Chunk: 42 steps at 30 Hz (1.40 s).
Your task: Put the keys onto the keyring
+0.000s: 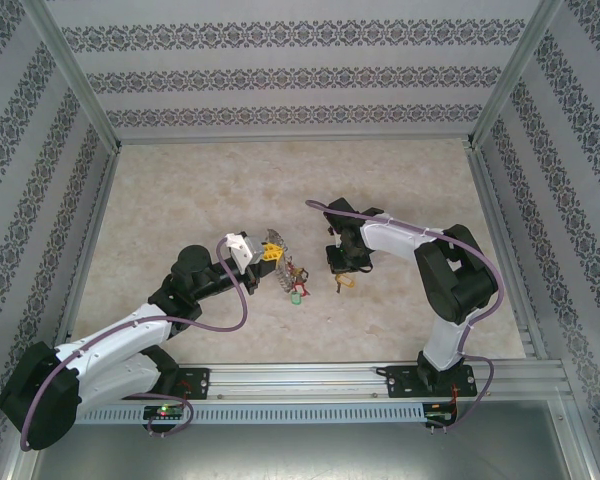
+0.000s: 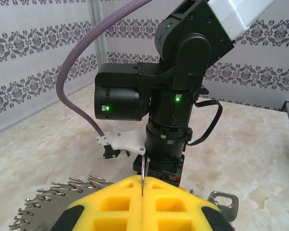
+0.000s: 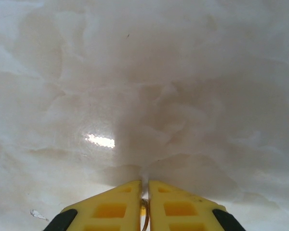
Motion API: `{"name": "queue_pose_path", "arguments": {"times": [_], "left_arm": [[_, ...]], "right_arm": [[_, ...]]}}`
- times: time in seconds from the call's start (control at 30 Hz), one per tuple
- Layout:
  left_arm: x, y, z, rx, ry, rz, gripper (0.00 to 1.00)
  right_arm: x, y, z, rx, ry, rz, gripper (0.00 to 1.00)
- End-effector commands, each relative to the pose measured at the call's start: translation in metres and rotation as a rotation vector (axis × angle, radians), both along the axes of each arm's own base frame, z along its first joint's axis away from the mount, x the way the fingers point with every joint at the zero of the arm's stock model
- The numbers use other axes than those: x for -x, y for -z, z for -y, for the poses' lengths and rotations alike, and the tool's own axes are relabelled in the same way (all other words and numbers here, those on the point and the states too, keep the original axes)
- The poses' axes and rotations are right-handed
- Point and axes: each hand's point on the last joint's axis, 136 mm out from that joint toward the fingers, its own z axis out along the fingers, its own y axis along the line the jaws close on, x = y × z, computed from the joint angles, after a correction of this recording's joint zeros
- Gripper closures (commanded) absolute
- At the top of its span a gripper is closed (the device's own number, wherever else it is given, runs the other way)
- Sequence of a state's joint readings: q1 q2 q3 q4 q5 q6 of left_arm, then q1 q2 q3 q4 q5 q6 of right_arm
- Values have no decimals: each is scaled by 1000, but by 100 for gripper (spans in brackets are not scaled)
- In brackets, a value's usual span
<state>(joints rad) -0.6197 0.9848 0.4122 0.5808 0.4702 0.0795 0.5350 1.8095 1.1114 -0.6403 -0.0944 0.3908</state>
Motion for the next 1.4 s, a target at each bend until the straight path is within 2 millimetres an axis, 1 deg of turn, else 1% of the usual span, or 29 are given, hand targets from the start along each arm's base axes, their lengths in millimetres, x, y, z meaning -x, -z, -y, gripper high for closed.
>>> {"name": "queue_pose_path", "arguments": {"times": [0.0,0.03,0.13,0.3,0.5,0.57,0.63,0.73,1.03,1.27,1.37], "left_arm": [[-1,-32,1,39,13,85,100],[-1,-32,1,39,13,87,100],[-1,-32,1,39,13,86,100],[-2,-32,2,39,14,85,100],[-1,-32,2,40,17,84,100],[-1,-32,2,40,17,84,100],[-1,-34,2,43,18,86,100],[0,-34,2,43,18,84,100],[0,-35,2,44,20,86,100],[0,-36,2,49,22,85,100],[1,-36,2,49,23,82,100]], "right_arm": [[5,3,-3,7,-5,-22,89],[5,1,-3,7,-7,-15,91],[4,-2,-3,1,-10,-5,90],[9,5,-2,12,-20,-31,87],[10,7,0,32,-18,-28,86],[10,6,1,38,-20,-26,86],[11,6,1,35,-23,-26,89],[11,4,2,39,-21,-24,86],[12,-3,4,39,-23,-11,85],[12,-5,5,38,-21,-4,88],[11,-9,6,39,-21,8,91]]}}
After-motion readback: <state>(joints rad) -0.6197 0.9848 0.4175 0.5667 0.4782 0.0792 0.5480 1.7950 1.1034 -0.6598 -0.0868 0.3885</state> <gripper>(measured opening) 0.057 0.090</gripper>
